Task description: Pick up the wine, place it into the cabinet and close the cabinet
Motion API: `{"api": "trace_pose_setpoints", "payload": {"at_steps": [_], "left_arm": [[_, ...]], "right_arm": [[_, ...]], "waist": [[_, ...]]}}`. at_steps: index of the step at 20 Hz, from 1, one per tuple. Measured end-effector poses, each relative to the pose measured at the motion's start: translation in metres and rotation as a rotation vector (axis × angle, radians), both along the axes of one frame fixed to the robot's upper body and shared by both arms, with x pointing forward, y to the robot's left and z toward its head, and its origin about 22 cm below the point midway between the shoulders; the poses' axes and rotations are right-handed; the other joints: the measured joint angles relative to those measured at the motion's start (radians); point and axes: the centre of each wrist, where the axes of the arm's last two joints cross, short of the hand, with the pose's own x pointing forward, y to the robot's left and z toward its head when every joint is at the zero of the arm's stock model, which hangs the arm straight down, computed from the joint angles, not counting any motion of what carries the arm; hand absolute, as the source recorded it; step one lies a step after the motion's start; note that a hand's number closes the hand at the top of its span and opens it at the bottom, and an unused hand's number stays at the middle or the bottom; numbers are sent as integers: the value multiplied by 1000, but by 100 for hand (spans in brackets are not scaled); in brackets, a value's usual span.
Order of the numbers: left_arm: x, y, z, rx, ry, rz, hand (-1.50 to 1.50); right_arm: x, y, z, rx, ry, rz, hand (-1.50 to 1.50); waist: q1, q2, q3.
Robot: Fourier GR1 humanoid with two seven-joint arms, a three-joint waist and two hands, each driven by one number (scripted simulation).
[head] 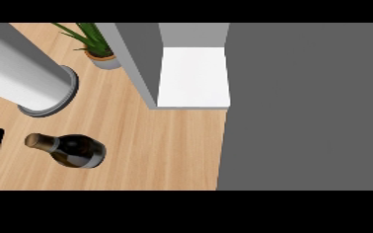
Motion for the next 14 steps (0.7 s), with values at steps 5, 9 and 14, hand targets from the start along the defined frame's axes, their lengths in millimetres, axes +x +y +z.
{"api": "trace_pose_setpoints", "payload": {"at_steps": [5, 9, 14], "left_arm": [[4, 12, -27, -20, 15, -5, -150], [3, 19, -43, -11, 15, 24, -150], [11, 31, -62, -1, 22, 55, -150]], "right_arm": [[-2, 3, -2, 2, 18, 13, -150], [0, 4, 3, -1, 15, 10, -150], [1, 1, 7, -8, 15, -8, -150]], "waist": [[-2, 0, 0], [-1, 1, 0], [-4, 1, 0]]}}
